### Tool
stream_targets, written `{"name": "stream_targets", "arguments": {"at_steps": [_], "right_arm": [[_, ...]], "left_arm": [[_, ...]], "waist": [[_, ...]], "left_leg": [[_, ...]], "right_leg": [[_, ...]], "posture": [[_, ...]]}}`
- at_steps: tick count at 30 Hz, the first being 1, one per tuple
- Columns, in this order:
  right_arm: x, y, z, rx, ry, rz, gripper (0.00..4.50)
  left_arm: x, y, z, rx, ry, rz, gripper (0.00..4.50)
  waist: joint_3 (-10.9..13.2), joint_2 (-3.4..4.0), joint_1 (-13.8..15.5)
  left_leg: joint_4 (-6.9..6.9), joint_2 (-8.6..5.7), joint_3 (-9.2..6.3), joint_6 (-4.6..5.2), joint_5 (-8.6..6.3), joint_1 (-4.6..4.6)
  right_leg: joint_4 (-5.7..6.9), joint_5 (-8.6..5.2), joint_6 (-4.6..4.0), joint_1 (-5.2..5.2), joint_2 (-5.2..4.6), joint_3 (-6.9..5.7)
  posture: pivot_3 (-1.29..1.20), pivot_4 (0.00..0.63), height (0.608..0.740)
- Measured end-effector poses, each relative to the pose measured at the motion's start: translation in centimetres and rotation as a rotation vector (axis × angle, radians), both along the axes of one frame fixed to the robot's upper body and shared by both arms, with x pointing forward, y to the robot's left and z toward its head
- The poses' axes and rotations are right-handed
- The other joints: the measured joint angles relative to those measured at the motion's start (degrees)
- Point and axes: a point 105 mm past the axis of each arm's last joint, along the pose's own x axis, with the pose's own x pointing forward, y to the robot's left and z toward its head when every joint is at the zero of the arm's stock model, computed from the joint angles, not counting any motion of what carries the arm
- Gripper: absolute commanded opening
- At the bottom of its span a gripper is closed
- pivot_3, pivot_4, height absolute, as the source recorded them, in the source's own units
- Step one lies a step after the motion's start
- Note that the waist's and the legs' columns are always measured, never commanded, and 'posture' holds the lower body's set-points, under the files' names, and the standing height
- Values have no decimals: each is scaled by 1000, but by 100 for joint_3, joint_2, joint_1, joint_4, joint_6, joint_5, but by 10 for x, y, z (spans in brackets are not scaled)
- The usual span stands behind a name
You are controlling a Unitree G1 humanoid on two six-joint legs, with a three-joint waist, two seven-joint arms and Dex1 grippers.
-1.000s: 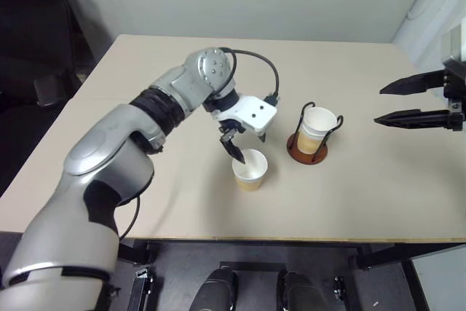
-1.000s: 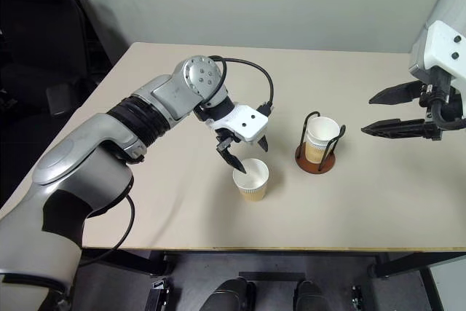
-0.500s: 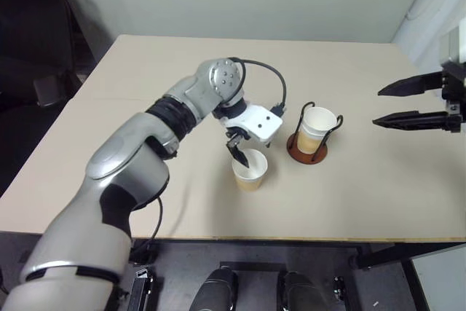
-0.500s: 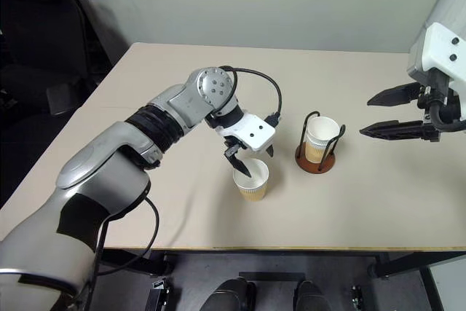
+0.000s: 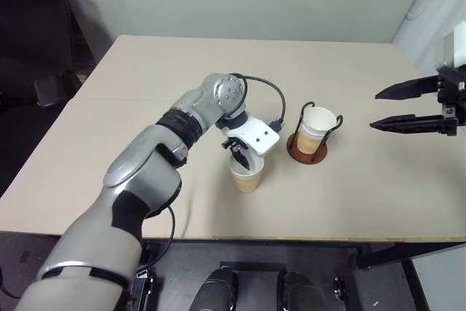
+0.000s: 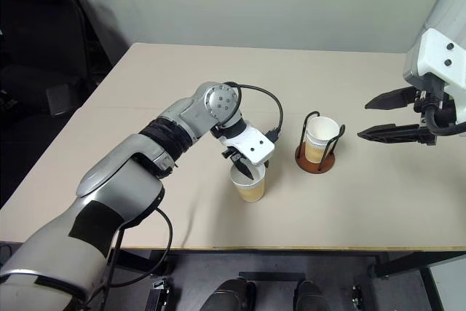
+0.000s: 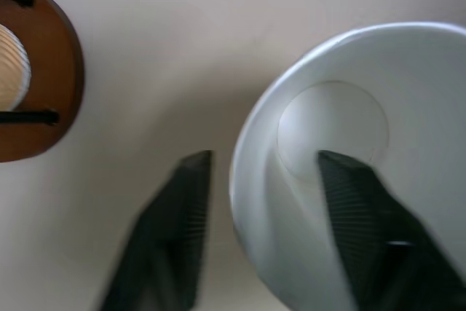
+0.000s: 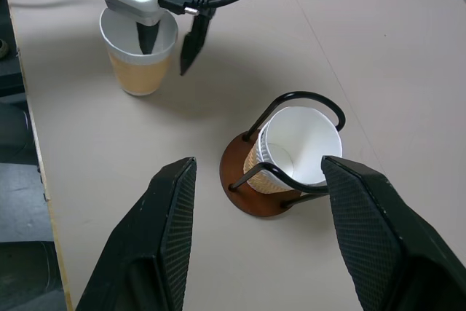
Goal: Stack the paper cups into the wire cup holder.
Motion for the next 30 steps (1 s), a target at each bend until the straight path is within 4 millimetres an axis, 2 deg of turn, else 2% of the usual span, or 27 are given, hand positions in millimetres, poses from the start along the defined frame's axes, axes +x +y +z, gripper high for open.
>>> {"name": "stream_targets", "arguments": {"at_steps": [4,10,14,19,30], "right_arm": [[0,-1,-1,1,5,-2,2738],[3,-1,-8,6,4,24,2738],[11,-3,-9,70,-1,43,2738],[24,-14,-8,136,-19,19,2738],[30,-20,-11,192,-14,9,2738]], "left_arm": [[3,6,1,2,4,22,21],[13,19,23,-9,-38,78,21],[15,26,29,-44,-31,111,21],[18,40,37,-74,-22,170,21],[16,44,48,-159,29,229,21]], "waist": [[0,0,0],[0,0,-3],[0,0,-4],[0,1,-4],[-1,1,-2]], "left_leg": [[0,0,0,5,-3,-1],[0,-1,0,31,-19,-1],[0,0,-2,30,-18,-1],[0,1,-2,4,-3,-1],[-1,1,-1,-5,-3,-2]], "right_leg": [[0,0,1,-1,0,1],[-1,2,-1,-2,0,1],[0,6,-1,-3,2,2],[-1,9,-2,-3,2,1],[-2,10,-4,-2,2,-1]], "posture": [[0,150,740],[0,150,740],[0,150,740],[0,150,740],[0,150,740]]}}
